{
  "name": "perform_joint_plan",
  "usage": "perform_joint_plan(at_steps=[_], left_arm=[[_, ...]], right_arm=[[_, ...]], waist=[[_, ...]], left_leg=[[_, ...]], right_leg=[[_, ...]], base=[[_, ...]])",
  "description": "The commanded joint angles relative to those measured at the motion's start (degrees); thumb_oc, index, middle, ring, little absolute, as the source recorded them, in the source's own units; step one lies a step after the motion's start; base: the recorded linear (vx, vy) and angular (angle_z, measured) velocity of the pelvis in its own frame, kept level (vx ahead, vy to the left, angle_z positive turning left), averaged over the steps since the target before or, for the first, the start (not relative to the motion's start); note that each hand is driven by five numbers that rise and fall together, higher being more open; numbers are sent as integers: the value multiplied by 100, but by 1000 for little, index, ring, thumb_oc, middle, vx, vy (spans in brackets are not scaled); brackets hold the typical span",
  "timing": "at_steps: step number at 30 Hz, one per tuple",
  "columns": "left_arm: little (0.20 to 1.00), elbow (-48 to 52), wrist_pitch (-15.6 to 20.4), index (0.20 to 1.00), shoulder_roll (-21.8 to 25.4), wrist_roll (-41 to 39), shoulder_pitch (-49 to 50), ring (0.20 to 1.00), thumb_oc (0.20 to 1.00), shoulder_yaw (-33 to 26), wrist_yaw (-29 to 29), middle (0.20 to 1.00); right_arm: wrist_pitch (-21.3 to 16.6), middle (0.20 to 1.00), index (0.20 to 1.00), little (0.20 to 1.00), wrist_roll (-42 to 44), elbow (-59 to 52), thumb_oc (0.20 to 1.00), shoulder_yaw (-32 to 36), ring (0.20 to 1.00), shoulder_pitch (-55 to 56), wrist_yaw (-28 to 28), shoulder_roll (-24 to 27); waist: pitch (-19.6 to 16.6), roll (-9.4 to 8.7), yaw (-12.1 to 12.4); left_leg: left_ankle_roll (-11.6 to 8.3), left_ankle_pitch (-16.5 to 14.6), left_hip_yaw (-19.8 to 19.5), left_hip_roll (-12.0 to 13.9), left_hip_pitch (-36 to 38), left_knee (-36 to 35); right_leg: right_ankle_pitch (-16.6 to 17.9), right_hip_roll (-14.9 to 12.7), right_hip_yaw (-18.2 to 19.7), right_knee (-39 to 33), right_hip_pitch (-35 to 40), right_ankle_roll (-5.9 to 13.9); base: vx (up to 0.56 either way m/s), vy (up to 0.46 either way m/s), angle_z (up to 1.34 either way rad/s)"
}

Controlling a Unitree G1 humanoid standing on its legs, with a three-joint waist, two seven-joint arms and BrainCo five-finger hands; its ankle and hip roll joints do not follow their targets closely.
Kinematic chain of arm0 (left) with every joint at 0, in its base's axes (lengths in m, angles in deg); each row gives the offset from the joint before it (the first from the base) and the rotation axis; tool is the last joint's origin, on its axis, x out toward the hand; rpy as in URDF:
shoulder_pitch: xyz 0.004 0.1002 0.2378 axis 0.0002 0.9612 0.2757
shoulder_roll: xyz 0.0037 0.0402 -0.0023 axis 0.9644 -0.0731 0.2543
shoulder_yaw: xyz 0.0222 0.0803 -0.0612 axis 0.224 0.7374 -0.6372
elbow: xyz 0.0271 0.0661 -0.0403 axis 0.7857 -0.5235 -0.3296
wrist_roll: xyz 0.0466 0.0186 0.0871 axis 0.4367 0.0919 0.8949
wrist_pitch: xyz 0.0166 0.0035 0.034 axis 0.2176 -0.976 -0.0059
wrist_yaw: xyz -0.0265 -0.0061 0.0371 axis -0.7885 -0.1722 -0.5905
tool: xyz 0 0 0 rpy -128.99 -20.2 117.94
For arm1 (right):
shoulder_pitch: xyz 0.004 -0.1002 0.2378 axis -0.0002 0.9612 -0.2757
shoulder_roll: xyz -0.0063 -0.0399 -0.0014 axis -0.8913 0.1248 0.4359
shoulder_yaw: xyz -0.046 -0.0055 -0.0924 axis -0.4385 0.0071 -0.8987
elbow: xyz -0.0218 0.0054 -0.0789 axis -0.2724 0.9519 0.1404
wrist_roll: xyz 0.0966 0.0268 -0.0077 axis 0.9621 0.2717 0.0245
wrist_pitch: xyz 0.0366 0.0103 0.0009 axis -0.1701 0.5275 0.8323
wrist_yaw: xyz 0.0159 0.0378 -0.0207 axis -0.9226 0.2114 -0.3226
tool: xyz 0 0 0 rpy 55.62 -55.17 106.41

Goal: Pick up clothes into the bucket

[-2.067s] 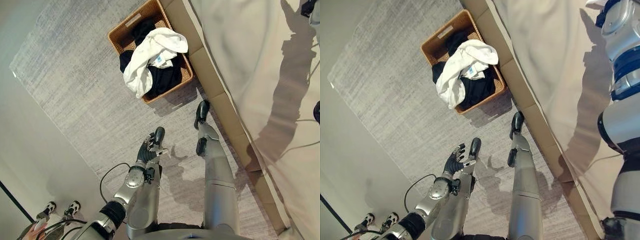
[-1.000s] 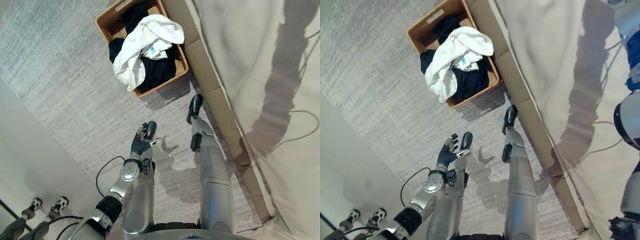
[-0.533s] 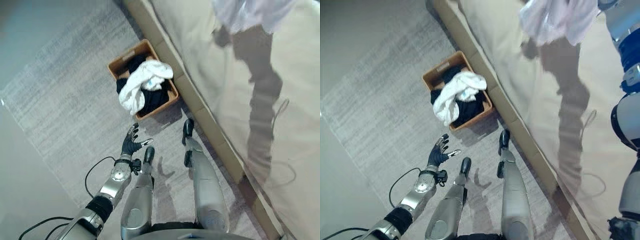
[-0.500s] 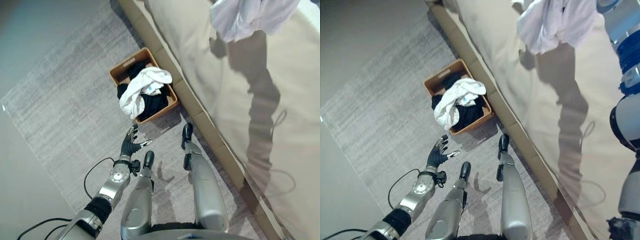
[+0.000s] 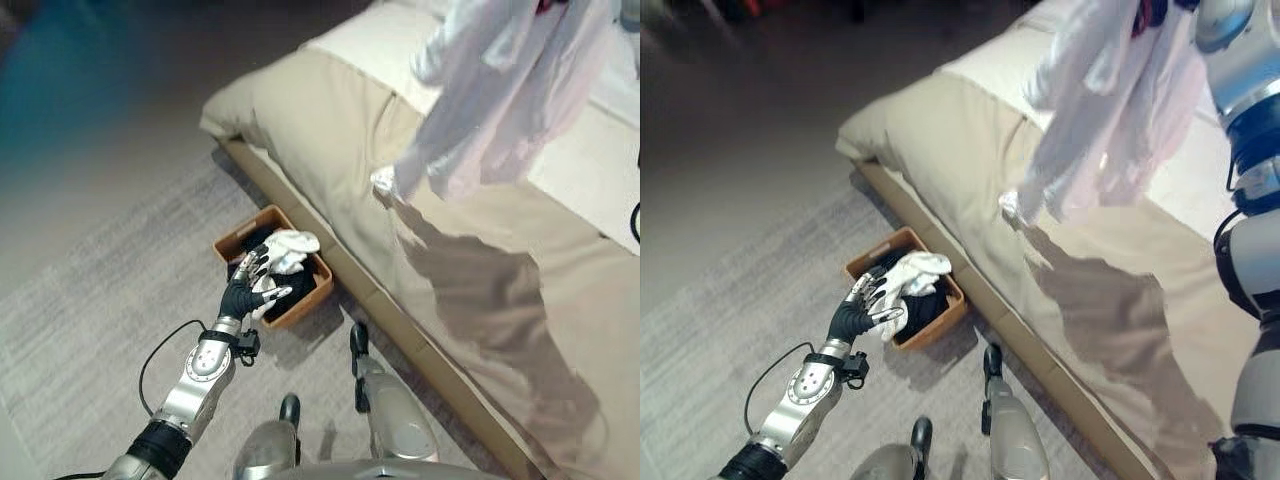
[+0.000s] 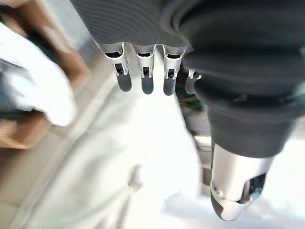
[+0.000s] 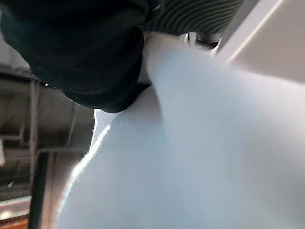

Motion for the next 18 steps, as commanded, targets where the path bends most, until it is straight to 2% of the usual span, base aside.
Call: perform_joint_plan(at_steps=[1, 2, 3, 4, 5, 9, 11, 14, 16, 18], left_arm=[[1000, 1093, 175, 1000, 634, -272, -55, 1000, 1000, -460, -266, 1000], [1000, 1263, 172, 1000, 725, -329, -119, 1000, 1000, -570, -278, 1000], [1000, 1425, 138, 1000, 815, -376, -254, 1000, 1000, -636, -269, 1000], [1000, 1537, 138, 1000, 924, -424, -379, 1000, 1000, -713, -285, 1000], [1000, 1644, 134, 1000, 1002, -472, -549, 1000, 1000, -772, -258, 1000], [1000, 1801, 148, 1000, 1225, -479, -1519, 1000, 1000, -608, -192, 1000], [1000, 1714, 151, 1000, 1192, -492, -1811, 1000, 1000, -436, -169, 1000], [1000, 1509, 127, 1000, 1182, -432, -2402, 1000, 1000, -134, -72, 1000], [1000, 1279, 121, 1000, 1129, -402, -2737, 1000, 1000, 24, -2, 1000], [1000, 1002, 104, 1000, 1055, -450, -3050, 1000, 1000, 208, -21, 1000]], right_arm=[[-176, 200, 200, 200, -56, 48, 200, -74, 200, -396, -283, -103], [-206, 200, 200, 200, 7, 42, 200, -84, 200, -345, -402, -162], [-234, 200, 200, 200, 114, 31, 200, -75, 200, -281, -498, -229], [-251, 200, 200, 200, 223, -35, 200, -109, 200, -244, -600, -235], [-267, 200, 200, 200, 281, -132, 200, -116, 200, -204, -648, -213], [-335, 200, 200, 200, 632, -706, 200, -143, 200, 78, -1070, -65], [-337, 200, 200, 200, 726, -979, 200, -166, 200, 213, -1223, 18], [-363, 200, 200, 200, 872, -1296, 200, -190, 200, 339, -1369, 114], [-403, 200, 200, 200, 915, -1539, 200, -260, 200, 351, -1454, 89], [-448, 200, 200, 200, 1062, -1862, 200, -233, 200, 475, -1551, 159]], waist=[[-426, -113, -60], [-429, -45, -10], [-396, -53, -6], [-397, -20, 4], [-427, -27, -21], [-635, 62, -36], [-746, 95, -35], [-927, 69, 33], [-1017, 22, 79], [-1116, 29, 41]], left_leg=[[185, -368, 441, -183, 411, 21], [191, -393, 592, -143, 485, 33], [193, -333, 719, -170, 454, 112], [186, -336, 820, -125, 440, 167], [190, -292, 912, -118, 383, 193], [227, -169, 1112, 34, 206, 242], [222, -130, 1221, 94, 158, 244], [180, 80, 1434, 158, -34, 209], [130, 211, 1634, 203, -115, 96], [66, 325, 1765, 313, -155, -14]], right_leg=[[539, -679, -241, 192, -336, 740], [500, -728, -634, 266, -266, 734], [438, -874, -1025, 410, -190, 699], [305, -938, -1227, 512, -78, 654], [199, -1027, -1255, 652, -23, 594], [-356, -808, -447, 1597, 212, 370], [-544, -709, -263, 1703, 472, 335], [-650, -631, -59, 1371, 994, 358], [-709, -610, -187, 756, 1241, 394], [-849, -506, -126, 383, 1346, 426]], base=[[-112, 141, -60], [-164, 132, -94], [-191, 120, -98], [-248, 81, -147], [-228, 41, -125], [-176, 2, -52], [-111, -58, -43], [-136, -109, -57], [-134, -156, -71], [-87, -172, -70]])
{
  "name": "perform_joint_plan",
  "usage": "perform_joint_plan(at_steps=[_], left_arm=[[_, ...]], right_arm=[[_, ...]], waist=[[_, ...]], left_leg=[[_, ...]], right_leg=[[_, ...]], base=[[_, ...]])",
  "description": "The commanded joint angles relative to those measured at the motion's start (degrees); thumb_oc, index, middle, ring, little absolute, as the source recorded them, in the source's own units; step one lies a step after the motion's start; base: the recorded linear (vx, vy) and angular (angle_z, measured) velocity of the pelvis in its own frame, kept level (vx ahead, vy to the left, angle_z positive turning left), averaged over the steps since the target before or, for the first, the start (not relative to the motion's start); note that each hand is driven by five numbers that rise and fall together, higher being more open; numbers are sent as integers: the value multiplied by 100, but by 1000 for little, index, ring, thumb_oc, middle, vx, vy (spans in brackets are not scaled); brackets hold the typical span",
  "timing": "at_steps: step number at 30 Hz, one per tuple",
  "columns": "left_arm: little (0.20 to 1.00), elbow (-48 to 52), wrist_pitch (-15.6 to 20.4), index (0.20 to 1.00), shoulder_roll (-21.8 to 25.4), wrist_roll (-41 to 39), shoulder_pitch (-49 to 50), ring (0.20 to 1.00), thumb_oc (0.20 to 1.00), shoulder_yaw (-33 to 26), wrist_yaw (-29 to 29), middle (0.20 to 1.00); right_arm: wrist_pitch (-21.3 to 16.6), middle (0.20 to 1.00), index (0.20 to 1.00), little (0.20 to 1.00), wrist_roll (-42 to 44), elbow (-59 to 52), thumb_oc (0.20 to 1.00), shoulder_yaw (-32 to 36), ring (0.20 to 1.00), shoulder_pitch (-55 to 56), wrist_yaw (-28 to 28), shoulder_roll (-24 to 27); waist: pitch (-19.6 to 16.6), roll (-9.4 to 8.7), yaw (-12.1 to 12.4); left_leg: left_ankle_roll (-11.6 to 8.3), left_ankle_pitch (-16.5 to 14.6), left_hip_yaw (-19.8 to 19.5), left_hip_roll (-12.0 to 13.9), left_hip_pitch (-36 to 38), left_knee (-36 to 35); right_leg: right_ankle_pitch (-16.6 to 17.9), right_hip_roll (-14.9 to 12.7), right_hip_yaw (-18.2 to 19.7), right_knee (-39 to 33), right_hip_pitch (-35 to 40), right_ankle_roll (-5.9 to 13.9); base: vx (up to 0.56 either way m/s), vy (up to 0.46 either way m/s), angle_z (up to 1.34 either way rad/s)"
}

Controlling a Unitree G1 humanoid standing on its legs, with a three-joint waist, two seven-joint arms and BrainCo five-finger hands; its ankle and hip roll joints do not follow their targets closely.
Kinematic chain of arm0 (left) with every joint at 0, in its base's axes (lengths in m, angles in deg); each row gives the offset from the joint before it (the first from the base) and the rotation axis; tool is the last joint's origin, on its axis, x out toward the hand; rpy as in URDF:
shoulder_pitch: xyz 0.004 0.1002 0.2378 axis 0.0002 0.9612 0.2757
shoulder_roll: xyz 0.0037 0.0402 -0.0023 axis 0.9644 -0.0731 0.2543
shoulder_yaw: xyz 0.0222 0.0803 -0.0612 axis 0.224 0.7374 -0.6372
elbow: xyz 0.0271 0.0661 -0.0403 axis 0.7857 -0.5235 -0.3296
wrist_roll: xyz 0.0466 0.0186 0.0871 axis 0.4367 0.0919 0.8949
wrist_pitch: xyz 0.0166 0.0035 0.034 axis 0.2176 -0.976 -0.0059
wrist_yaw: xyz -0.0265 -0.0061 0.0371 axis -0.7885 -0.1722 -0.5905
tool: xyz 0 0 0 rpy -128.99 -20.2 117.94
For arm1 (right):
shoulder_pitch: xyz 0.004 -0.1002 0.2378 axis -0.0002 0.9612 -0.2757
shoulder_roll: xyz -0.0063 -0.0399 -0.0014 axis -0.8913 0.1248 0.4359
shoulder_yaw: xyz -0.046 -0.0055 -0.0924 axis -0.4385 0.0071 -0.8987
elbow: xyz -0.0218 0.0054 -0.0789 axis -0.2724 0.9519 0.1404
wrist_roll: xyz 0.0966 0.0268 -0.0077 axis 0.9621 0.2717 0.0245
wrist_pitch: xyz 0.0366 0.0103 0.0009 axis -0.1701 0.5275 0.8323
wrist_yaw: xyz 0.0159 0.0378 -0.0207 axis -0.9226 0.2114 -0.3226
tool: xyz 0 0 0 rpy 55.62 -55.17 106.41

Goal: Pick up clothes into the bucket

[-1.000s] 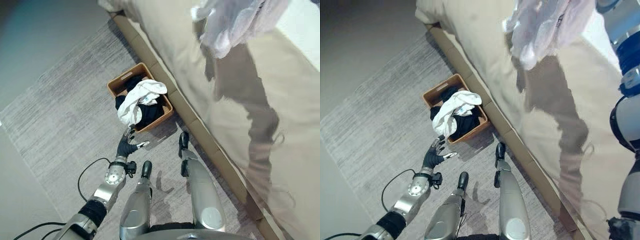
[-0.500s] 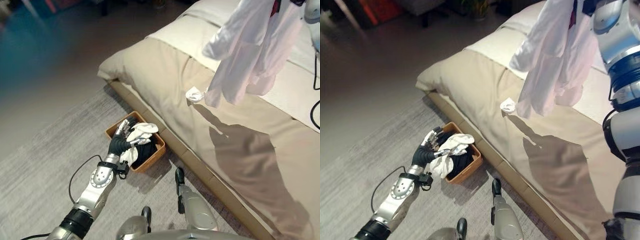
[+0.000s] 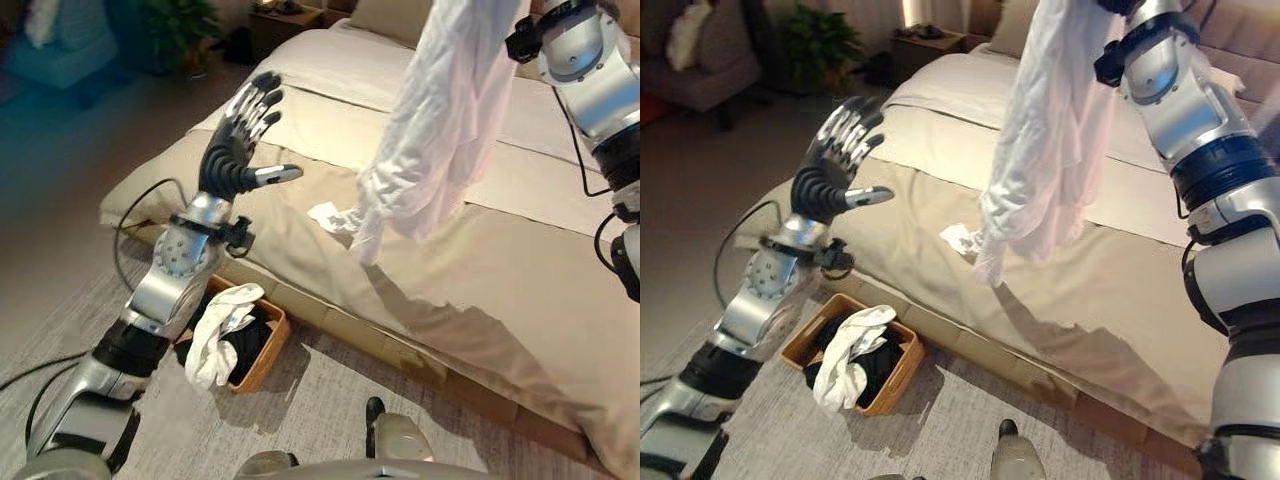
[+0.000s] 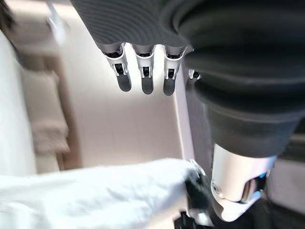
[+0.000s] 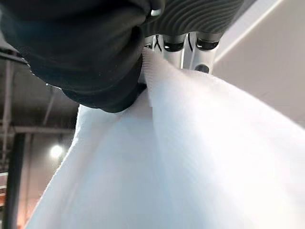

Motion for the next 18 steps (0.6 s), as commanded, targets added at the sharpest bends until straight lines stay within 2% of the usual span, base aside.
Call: perform_joint_plan(at_steps=[1, 10, 15, 18], left_arm=[[1000, -119, 191, 1000, 229, -91, -136, 1000, 1000, 338, 57, 1000], [1000, -971, -10, 1000, -69, -320, -1395, 1000, 1000, 1462, -49, 1000], [1000, -1172, -85, 1000, -170, -652, -1799, 1000, 1000, 1908, -190, 1000], [1000, -1302, -141, 1000, -211, -542, -1905, 1000, 1000, 2014, -151, 1000]], right_arm=[[-314, 200, 200, 200, 489, -661, 200, -87, 200, -218, -90, 497], [-430, 200, 200, 200, 972, -1484, 200, -40, 200, 98, -311, 342], [-447, 200, 200, 200, 1071, -1809, 200, -148, 200, 151, -407, 320], [-476, 200, 200, 200, 1106, -1993, 200, -169, 200, 171, -436, 354]], waist=[[-532, -29, 45], [-687, -21, -91], [-712, -6, -127], [-694, 14, -130]], left_leg=[[28, 70, -92, -81, -261, -684], [-186, 508, -20, 148, -300, -1066], [-252, 584, -22, 215, -254, -1139], [-272, 580, -26, 243, -222, -1125]], right_leg=[[-597, -200, 127, 388, 227, 870], [-665, 70, -95, -190, 501, 710], [-636, 144, -206, -312, 571, 648], [-641, 162, -222, -318, 598, 623]], base=[[-58, -160, -43], [-55, -129, -10], [-5, -75, 2], [10, -40, 0]])
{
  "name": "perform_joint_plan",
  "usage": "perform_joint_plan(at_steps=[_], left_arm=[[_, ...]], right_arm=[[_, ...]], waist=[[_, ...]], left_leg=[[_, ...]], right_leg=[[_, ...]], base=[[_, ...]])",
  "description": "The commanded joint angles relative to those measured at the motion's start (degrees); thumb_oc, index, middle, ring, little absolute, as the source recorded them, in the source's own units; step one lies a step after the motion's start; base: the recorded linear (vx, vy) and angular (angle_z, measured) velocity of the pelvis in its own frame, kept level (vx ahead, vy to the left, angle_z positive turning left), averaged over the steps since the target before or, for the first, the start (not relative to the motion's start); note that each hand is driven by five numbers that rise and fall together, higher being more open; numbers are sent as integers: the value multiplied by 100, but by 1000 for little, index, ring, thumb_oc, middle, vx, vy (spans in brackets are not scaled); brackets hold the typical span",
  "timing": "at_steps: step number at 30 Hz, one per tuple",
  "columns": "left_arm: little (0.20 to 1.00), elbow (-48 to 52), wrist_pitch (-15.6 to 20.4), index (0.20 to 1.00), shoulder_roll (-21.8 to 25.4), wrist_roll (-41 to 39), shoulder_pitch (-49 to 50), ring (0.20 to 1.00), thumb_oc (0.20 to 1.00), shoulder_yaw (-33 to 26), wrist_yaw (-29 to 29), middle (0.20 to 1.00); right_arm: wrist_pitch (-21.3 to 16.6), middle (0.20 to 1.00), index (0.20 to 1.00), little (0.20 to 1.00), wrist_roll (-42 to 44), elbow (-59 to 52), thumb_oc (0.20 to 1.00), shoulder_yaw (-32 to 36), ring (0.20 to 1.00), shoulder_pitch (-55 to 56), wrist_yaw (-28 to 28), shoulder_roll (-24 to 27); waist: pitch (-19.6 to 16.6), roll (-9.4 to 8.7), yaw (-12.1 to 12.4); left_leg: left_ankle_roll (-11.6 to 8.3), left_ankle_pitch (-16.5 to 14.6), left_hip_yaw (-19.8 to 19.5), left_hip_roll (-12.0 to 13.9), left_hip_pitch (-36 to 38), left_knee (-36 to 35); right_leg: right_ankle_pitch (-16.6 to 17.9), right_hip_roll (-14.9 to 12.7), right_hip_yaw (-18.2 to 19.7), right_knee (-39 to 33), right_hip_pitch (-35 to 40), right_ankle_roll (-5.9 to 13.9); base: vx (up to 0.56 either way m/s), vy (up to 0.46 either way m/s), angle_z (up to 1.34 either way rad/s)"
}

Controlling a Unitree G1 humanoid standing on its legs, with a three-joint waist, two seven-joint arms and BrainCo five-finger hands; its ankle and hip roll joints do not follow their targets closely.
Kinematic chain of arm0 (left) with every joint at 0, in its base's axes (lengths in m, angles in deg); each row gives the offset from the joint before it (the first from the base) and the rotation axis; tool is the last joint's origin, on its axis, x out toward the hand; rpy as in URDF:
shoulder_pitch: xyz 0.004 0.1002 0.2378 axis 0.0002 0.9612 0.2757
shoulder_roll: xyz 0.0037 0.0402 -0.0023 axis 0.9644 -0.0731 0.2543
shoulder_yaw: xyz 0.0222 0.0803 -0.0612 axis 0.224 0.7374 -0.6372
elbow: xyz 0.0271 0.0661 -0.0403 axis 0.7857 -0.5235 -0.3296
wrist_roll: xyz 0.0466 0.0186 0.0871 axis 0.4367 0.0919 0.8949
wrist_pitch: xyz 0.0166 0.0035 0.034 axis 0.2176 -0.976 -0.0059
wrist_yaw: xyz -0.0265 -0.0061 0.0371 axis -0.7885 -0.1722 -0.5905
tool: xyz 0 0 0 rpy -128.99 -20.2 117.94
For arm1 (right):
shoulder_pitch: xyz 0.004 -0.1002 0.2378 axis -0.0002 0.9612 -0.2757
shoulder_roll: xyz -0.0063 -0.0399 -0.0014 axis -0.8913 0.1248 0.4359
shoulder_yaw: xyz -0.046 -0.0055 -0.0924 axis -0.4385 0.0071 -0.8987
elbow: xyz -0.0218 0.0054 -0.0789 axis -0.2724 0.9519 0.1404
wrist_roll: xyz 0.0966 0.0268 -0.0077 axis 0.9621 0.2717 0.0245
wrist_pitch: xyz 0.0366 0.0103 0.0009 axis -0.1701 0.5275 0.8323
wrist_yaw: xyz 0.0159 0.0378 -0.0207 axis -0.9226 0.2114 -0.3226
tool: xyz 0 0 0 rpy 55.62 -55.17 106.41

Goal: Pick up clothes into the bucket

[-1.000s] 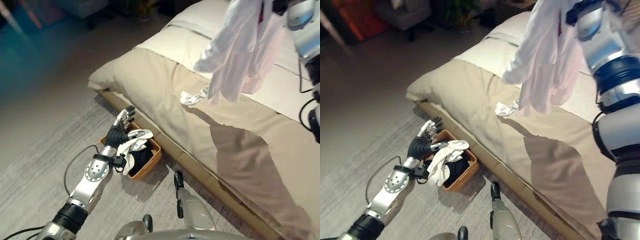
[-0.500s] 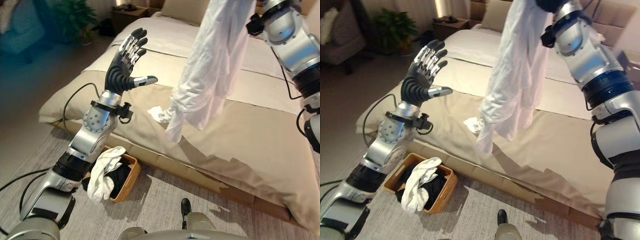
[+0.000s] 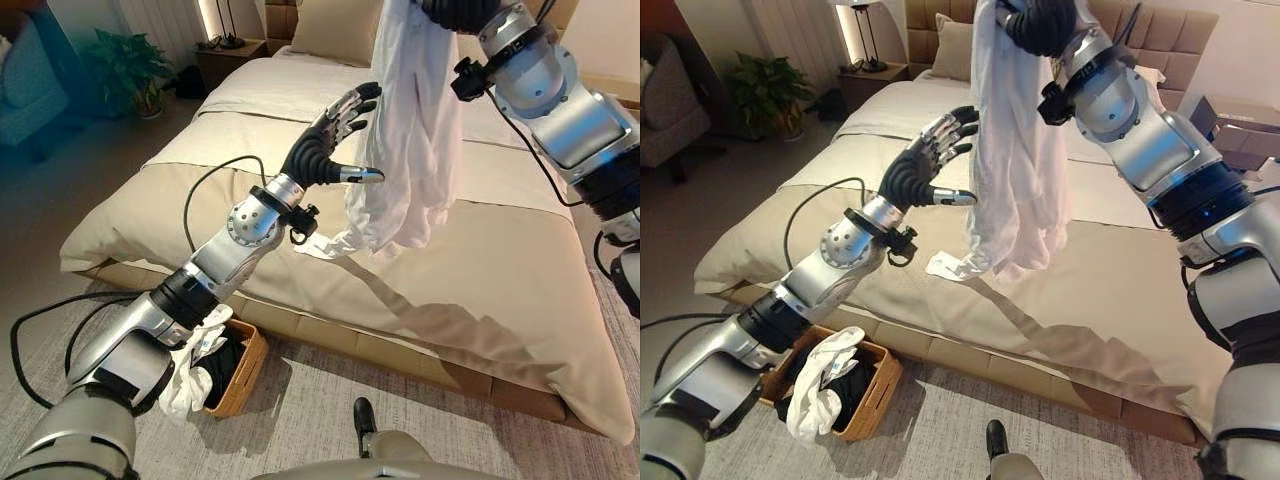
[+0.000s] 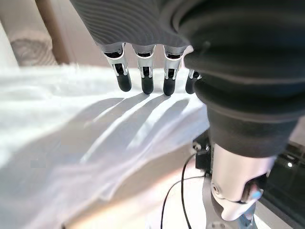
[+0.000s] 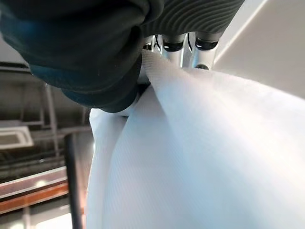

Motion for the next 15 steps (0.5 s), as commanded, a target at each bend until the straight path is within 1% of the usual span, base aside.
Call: perform_joint_plan(at_steps=[1, 6, 8, 9, 12, 15], left_arm=[[1000, -414, 76, 1000, 110, -25, -481, 1000, 1000, 141, 89, 1000], [1000, -896, 13, 1000, -246, 257, -585, 1000, 1000, 192, 241, 1000], [1000, -957, 5, 1000, -328, 203, -592, 1000, 1000, 219, 232, 1000], [1000, -1015, -10, 1000, -460, 60, -673, 1000, 1000, 311, 178, 1000], [1000, -999, -60, 1000, -547, -177, -789, 1000, 1000, 494, 51, 1000], [1000, -1118, -124, 1000, -624, 0, -912, 1000, 1000, 525, 152, 1000]], right_arm=[[-356, 200, 200, 200, 287, -199, 200, 143, 200, -309, 77, 170], [-435, 200, 200, 200, 374, -548, 200, 217, 200, -246, 61, 134], [-433, 200, 200, 200, 418, -624, 200, 236, 200, -227, 43, 119], [-438, 200, 200, 200, 444, -716, 200, 240, 200, -212, 49, 100], [-464, 200, 200, 200, 517, -905, 200, 275, 200, -146, 21, 106], [-455, 200, 200, 200, 518, -1196, 200, 414, 200, 50, -4, 158]], waist=[[-290, -167, 92], [-284, -136, 75], [-286, -131, 70], [-296, -119, 54], [-308, -87, 32], [-322, -79, 44]], left_leg=[[-67, 264, -202, -40, -550, 154], [-78, 273, -217, -27, -493, 120], [-82, 276, -219, -20, -488, 119], [-88, 284, -242, -20, -462, 93], [-92, 290, -271, -24, -429, 56], [-91, 295, -315, -31, -409, 19]], right_leg=[[-756, -244, -290, 90, 804, 592], [-786, -224, -333, 89, 857, 563], [-786, -227, -358, 89, 869, 564], [-796, -224, -374, 86, 898, 555], [-810, -223, -405, 85, 930, 550], [-827, -228, -450, 79, 968, 545]], base=[[0, 0, 0], [13, -6, 2], [12, -3, 2], [23, -1, 7], [21, 10, 6], [7, 8, 4]])
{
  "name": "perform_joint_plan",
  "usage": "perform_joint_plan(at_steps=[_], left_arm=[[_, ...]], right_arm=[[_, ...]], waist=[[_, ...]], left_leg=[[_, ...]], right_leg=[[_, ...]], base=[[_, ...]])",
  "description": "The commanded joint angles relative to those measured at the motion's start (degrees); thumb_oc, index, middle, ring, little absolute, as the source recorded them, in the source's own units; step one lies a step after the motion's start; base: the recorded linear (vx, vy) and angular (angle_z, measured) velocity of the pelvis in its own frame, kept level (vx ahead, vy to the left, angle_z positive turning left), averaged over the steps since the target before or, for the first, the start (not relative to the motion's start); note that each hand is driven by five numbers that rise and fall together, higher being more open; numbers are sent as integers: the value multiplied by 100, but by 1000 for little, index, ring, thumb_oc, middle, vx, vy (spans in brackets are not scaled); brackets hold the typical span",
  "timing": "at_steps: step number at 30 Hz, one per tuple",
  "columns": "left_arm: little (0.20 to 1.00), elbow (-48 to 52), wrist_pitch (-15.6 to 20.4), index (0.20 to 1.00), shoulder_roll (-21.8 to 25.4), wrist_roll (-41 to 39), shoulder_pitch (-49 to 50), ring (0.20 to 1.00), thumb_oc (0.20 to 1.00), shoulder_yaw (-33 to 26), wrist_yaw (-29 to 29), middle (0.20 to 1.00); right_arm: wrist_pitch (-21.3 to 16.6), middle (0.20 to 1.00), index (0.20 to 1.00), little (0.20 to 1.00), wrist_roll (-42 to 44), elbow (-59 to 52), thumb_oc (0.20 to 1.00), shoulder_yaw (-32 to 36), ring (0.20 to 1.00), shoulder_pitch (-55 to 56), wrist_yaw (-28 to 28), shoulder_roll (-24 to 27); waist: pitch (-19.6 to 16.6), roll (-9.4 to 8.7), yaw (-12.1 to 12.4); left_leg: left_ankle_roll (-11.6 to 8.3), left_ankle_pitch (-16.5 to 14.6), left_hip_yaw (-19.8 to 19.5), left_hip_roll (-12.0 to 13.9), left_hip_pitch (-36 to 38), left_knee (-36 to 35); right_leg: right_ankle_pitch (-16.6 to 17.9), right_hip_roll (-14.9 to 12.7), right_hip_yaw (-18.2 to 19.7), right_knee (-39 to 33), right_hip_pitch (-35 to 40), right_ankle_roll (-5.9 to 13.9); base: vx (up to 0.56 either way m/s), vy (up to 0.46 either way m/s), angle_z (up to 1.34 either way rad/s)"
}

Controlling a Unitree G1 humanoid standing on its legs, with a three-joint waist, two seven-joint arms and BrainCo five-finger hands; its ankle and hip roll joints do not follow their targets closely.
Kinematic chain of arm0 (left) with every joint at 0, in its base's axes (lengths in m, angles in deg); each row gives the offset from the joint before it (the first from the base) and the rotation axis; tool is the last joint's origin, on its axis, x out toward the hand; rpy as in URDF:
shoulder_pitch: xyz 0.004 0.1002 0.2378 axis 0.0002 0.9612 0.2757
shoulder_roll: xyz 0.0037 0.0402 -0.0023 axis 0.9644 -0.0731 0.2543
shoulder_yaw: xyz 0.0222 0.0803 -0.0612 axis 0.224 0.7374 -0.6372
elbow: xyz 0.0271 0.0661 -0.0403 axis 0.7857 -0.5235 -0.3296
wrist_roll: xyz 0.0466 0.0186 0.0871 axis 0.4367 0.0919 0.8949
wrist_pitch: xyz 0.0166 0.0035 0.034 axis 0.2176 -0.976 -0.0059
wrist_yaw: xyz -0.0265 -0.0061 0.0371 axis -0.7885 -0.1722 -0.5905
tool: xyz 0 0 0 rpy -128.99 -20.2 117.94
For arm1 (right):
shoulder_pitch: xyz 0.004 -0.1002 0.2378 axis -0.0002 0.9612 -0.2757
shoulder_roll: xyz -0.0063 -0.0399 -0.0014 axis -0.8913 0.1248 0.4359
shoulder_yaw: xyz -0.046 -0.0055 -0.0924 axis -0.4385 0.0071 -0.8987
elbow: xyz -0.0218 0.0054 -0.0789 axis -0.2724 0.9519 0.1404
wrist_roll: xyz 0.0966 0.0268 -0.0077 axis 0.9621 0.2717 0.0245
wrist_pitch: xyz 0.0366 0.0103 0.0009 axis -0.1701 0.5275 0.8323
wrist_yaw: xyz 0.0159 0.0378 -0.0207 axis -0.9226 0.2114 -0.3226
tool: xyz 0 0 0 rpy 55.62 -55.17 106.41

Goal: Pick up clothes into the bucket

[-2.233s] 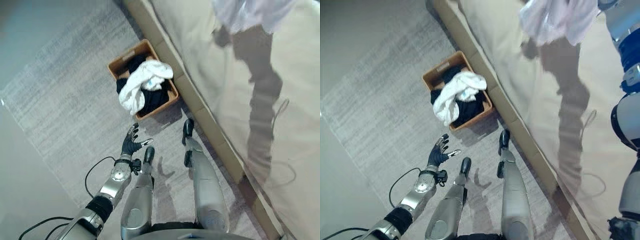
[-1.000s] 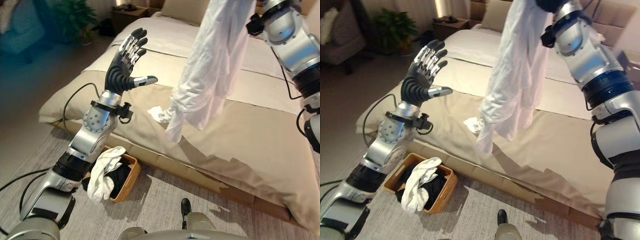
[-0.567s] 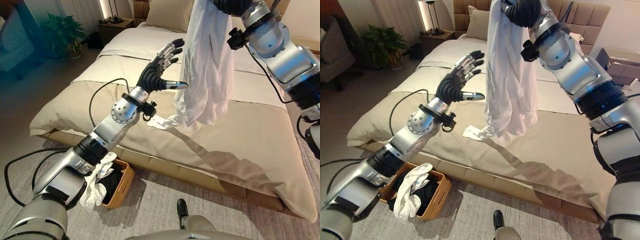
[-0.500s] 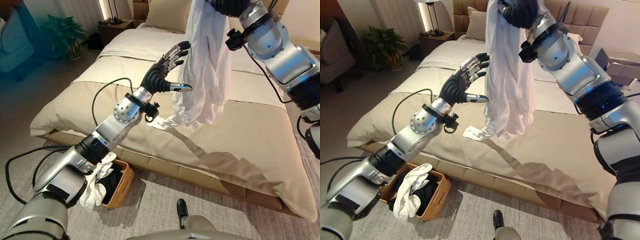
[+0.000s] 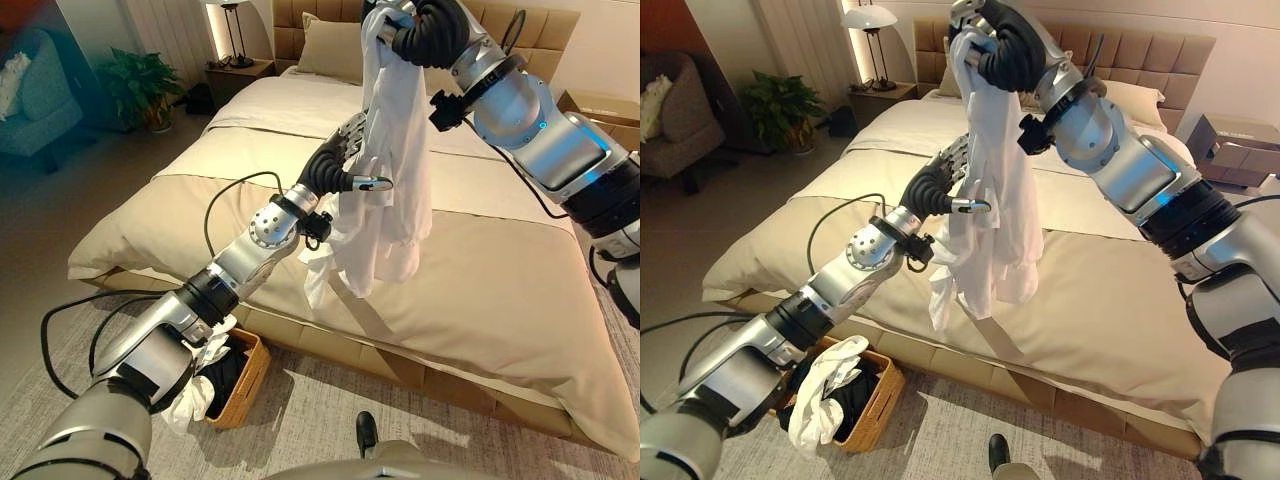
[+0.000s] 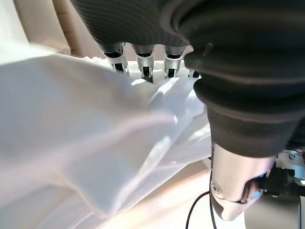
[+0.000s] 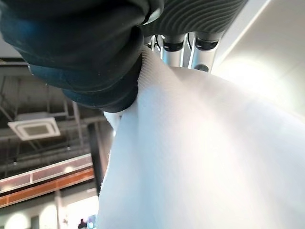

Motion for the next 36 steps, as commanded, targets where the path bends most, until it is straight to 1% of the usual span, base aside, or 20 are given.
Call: perform_joint_plan(at_steps=[1, 2, 3, 4, 7, 10, 15, 17, 18, 21, 22, 30, 31, 32, 33, 36], left_arm=[[1000, -495, 0, 1000, -122, 179, -775, 1000, 1000, 253, 153, 1000], [1000, -498, 1, 1000, -128, 184, -775, 1000, 1000, 258, 157, 1000], [1000, -747, -60, 1000, -301, 553, -774, 1000, 1000, 156, 301, 1000], [1000, -900, -79, 1000, -407, 698, -761, 1000, 1000, 105, 381, 1000], [1000, -1372, -170, 1000, -817, 891, -707, 1000, 1000, -10, 500, 1000], [1000, -1399, -175, 1000, -871, 841, -699, 1000, 1000, 5, 458, 1000], [1000, -1349, -256, 1000, -971, 731, -728, 1000, 1000, 209, 272, 1000], [1000, -1475, -314, 1000, -1086, 874, -760, 1000, 1000, 264, 271, 1000], [1000, -1677, -363, 1000, -1223, 1048, -762, 1000, 1000, 294, 299, 1000], [1000, -1851, -380, 1000, -1372, 1121, -748, 1000, 1000, 280, 325, 1000], [1000, -2017, -418, 1000, -1500, 1199, -737, 1000, 1000, 315, 319, 1000], [1000, -2247, -478, 1000, -1781, 1274, -721, 1000, 1000, 377, 238, 1000], [740, -2294, -471, 740, -1808, 1281, -725, 740, 740, 369, 252, 740], [438, -2309, -461, 438, -1833, 1268, -727, 438, 438, 357, 270, 438], [200, -2332, -452, 200, -1865, 1242, -723, 200, 200, 331, 279, 200], [200, -2324, -411, 200, -1898, 1145, -686, 200, 200, 252, 313, 200]], right_arm=[[-464, 200, 200, 200, 415, -488, 200, 471, 200, -304, 83, 90], [-459, 200, 200, 200, 412, -498, 200, 480, 200, -291, 83, 95], [-481, 200, 200, 200, 439, -732, 200, 629, 200, -163, 64, 91], [-479, 200, 200, 200, 426, -845, 200, 706, 200, -81, 64, 92], [-513, 200, 200, 200, 527, -1182, 200, 950, 200, 125, 28, 9], [-509, 200, 200, 200, 526, -1231, 200, 978, 200, 151, 24, 6], [-473, 200, 200, 200, 521, -1319, 200, 1079, 200, 229, 61, -61], [-464, 200, 200, 200, 495, -1316, 200, 1132, 200, 223, 109, -161], [-472, 200, 200, 200, 479, -1308, 200, 1176, 200, 193, 151, -271], [-473, 200, 200, 200, 450, -1286, 200, 1225, 200, 140, 207, -384], [-467, 200, 200, 200, 422, -1245, 200, 1265, 200, 68, 277, -514], [-462, 200, 200, 200, 428, -1078, 200, 1337, 200, -104, 422, -855], [-455, 200, 200, 200, 428, -1042, 200, 1355, 200, -98, 434, -903], [-459, 200, 200, 200, 433, -1027, 200, 1366, 200, -117, 437, -944], [-466, 200, 200, 200, 445, -1010, 200, 1385, 200, -116, 450, -975], [-477, 200, 200, 200, 456, -956, 200, 1434, 200, -62, 474, -1032]], waist=[[-76, -82, 47], [-77, -84, 49], [-73, -76, 51], [-66, -75, 55], [-48, -61, 43], [-44, -56, 41], [-41, -14, 8], [-44, -5, -6], [-48, 2, -21], [-51, 9, -34], [-45, 20, -47], [-51, 46, -91], [-55, 46, -95], [-52, 46, -96], [-51, 44, -98], [-60, 47, -103]], left_leg=[[-112, 274, -220, -22, -415, 41], [-112, 274, -223, -23, -414, 40], [-102, 273, -245, -34, -403, 30], [-98, 270, -257, -44, -394, 24], [-80, 251, -268, -67, -385, 28], [-74, 242, -273, -76, -381, 35], [-53, 219, -281, -103, -366, 39], [-44, 217, -286, -108, -362, 35], [-34, 213, -289, -116, -356, 29], [-23, 208, -284, -124, -348, 24], [-12, 203, -284, -133, -339, 20], [2, 200, -258, -157, -320, -7], [5, 201, -258, -157, -318, -13], [6, 203, -261, -157, -320, -11], [7, 203, -267, -156, -321, -9], [7, 205, -276, -164, -317, -11]], right_leg=[[-903, -202, -369, 76, 920, 562], [-904, -202, -371, 76, 923, 562], [-912, -212, -390, 78, 944, 561], [-912, -220, -401, 75, 957, 563], [-915, -246, -421, 77, 973, 571], [-914, -253, -419, 79, 974, 575], [-895, -281, -396, 82, 974, 582], [-895, -291, -384, 89, 969, 586], [-893, -299, -368, 91, 965, 587], [-888, -301, -360, 93, 958, 588], [-884, -302, -334, 101, 941, 587], [-869, -302, -270, 98, 913, 586], [-871, -303, -273, 94, 914, 585], [-870, -305, -276, 93, 919, 583], [-871, -311, -275, 94, 922, 580], [-875, -317, -290, 104, 925, 577]], base=[[1, 10, 10], [3, 21, 10], [3, 17, 12], [-1, 21, 14], [-13, 18, 9], [0, 0, 0], [-2, 7, 0], [0, 0, 0], [0, 0, 0], [0, 0, 0], [0, 0, 0], [0, 0, 0], [0, 0, 0], [0, 0, 0], [0, 0, 0], [0, 0, 0]])
